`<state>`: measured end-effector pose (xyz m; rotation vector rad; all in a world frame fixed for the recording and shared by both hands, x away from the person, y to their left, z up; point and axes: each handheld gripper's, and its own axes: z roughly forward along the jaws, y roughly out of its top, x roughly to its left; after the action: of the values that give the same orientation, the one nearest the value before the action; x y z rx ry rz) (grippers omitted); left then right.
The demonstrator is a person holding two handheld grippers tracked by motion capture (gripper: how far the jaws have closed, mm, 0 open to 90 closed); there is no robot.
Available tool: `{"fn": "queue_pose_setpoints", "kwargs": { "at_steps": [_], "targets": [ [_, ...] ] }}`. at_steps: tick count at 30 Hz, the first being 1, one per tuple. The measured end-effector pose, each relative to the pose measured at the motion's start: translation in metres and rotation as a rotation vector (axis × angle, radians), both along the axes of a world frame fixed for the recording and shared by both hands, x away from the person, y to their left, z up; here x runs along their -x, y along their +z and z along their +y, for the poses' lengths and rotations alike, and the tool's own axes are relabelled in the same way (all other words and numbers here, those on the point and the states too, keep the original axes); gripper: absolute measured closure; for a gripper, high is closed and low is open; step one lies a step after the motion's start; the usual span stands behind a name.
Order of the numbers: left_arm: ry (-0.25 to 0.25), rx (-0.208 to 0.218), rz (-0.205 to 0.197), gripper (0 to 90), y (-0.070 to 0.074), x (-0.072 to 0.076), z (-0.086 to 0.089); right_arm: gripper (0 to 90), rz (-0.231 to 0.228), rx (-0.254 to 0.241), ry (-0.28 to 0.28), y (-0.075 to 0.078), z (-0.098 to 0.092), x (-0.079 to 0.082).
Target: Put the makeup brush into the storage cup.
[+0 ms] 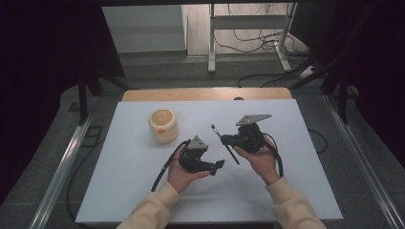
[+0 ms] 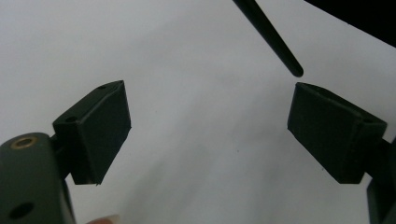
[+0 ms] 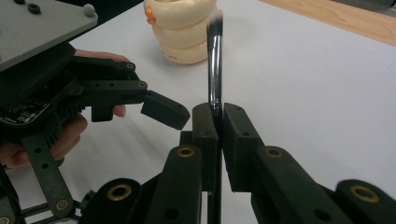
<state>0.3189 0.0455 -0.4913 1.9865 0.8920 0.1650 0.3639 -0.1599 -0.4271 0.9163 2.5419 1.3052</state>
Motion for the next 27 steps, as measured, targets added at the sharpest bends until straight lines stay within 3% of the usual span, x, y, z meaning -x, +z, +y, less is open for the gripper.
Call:
{"fn": "queue_pose_setpoints", "kwargs": {
  "at_steps": [16,22,27],
  "targets": [
    [-0.013,0.078,0.022,18.6,0.003,-0.011,-0.013,84.0,0.001,-0.014,-0.001,-0.002,0.002,0.0],
    [-0.016,0.138,0.049,30.6,0.002,-0.015,-0.013,84.0,0.006,-0.024,0.002,-0.003,0.004,0.002],
    [-0.042,0.197,0.095,43.8,0.0,-0.02,-0.011,84.0,0.01,-0.043,0.018,-0.002,0.007,0.004]
  ]
}}
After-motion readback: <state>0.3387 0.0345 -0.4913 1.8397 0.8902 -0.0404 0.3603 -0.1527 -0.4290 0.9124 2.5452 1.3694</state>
